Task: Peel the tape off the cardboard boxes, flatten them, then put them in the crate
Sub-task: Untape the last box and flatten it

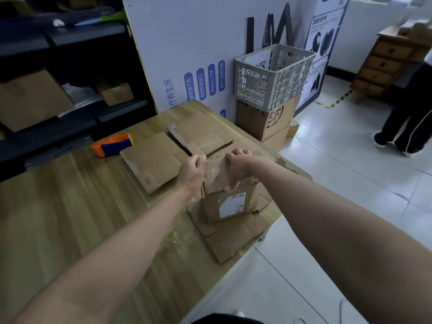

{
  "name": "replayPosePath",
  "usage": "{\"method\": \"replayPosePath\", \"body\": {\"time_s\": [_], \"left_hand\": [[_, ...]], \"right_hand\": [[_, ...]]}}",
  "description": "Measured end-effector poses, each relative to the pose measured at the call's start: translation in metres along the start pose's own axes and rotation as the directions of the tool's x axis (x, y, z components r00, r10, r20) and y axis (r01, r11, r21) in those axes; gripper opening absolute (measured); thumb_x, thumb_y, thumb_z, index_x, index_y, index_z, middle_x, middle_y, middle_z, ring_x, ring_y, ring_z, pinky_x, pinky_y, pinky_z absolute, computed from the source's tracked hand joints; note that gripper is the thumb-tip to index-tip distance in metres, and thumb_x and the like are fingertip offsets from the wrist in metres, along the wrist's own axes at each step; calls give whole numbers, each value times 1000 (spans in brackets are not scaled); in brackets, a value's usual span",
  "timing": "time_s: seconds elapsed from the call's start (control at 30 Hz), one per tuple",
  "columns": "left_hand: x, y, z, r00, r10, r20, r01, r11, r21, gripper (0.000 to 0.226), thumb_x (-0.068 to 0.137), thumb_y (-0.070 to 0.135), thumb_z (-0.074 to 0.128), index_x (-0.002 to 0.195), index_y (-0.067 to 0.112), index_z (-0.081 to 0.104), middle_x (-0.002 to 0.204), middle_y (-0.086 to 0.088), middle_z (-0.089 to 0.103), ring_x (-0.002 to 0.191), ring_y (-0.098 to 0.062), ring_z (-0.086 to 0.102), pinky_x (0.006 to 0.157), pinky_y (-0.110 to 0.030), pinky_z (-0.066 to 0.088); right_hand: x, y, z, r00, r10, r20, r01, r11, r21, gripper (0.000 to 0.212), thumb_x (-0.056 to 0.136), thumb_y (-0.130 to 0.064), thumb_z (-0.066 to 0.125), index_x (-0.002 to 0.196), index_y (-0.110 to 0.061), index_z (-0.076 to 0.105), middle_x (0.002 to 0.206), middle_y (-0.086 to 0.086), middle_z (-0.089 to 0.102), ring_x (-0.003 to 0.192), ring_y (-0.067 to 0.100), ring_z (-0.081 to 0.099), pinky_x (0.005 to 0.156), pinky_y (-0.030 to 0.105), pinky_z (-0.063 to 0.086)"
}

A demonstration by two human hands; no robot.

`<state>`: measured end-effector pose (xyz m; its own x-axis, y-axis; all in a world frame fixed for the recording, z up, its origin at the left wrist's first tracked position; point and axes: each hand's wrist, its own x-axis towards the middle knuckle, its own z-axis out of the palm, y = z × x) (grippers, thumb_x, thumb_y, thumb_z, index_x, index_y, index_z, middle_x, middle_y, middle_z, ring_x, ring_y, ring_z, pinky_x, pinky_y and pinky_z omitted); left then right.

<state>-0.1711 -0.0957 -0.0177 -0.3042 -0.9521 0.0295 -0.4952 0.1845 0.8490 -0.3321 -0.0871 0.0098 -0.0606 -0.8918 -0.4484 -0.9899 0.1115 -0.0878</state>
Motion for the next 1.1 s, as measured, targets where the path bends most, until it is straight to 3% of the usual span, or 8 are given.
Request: {"method": "replayPosePath", "body": {"time_s": [0.13, 0.23, 0.3, 0.4, 0.57, 0.63, 0.8, 1.1], "left_hand": [[4, 3, 3, 993, 2, 121, -41, 947, 320, 28, 81, 40, 70, 85, 16, 56, 94, 1, 50, 80, -13, 52, 67, -24, 40], [7, 4, 8, 997, 4, 81, -31, 944, 327, 23, 86, 23, 66, 68, 16, 53, 93, -3, 52, 78, -16, 52, 69, -25, 38], [7, 2, 6, 998, -24, 59, 11, 980, 198, 26, 88, 15, 64, 66, 14, 50, 87, -3, 51, 73, -15, 53, 64, -23, 40], [4, -1, -5, 987, -138, 85, 156, 952, -264, 24, 90, 8, 59, 69, 13, 49, 72, -3, 52, 64, -13, 50, 55, -18, 44], [-7, -9, -24, 928, -263, 263, 367, 524, -768, 24, 95, 2, 46, 72, 10, 47, 83, -8, 60, 73, -18, 56, 80, -35, 51], [-10, -14, -27, 915, -321, 245, 369, 417, -831, 23, 97, -1, 39, 76, 7, 45, 88, -17, 62, 76, -25, 59, 89, -42, 49], [-8, -11, -24, 818, -550, 172, 389, 308, -868, 18, 100, 3, 34, 84, 6, 40, 77, -13, 50, 69, -26, 56, 74, -45, 51], [1, 10, -14, 819, -474, 324, 427, 127, -895, 32, 102, 13, 34, 73, 4, 45, 59, -10, 52, 57, -20, 52, 61, -33, 53]], "right_hand": [[1, -2, -3, 1000, 1, 10, -1, 1000, -1, 110, 62, -51, 80, 148, -22, 17, 147, 5, 23, 132, 33, 21, 104, 53, 32], [1, -3, -3, 1000, 10, 15, -10, 1000, -18, 108, 62, -50, 79, 147, -22, 19, 144, 6, 25, 129, 32, 23, 103, 51, 34], [1, -4, -3, 1000, 10, 17, -10, 1000, -25, 107, 63, -50, 79, 147, -21, 19, 142, 6, 26, 127, 31, 25, 103, 50, 35], [1, -3, -4, 1000, 18, 20, -18, 1000, -20, 104, 64, -49, 79, 147, -20, 21, 141, 6, 28, 126, 31, 27, 102, 49, 35], [1, -4, -7, 999, 34, 39, -34, 999, -23, 104, 66, -51, 77, 148, -20, 20, 145, 6, 24, 130, 34, 24, 105, 53, 33], [1, -5, -7, 998, 46, 49, -44, 998, -33, 106, 66, -53, 76, 148, -20, 19, 147, 7, 22, 132, 35, 23, 105, 56, 32], [-1, -9, -9, 996, 61, 69, -56, 996, -63, 111, 65, -51, 78, 149, -22, 12, 151, 7, 18, 135, 36, 22, 106, 54, 32], [-19, -14, -24, 991, -131, 28, 131, 991, -23, 144, 46, -60, 83, 141, -42, -24, 158, -4, -2, 144, 34, -4, 111, 63, 11]]}}
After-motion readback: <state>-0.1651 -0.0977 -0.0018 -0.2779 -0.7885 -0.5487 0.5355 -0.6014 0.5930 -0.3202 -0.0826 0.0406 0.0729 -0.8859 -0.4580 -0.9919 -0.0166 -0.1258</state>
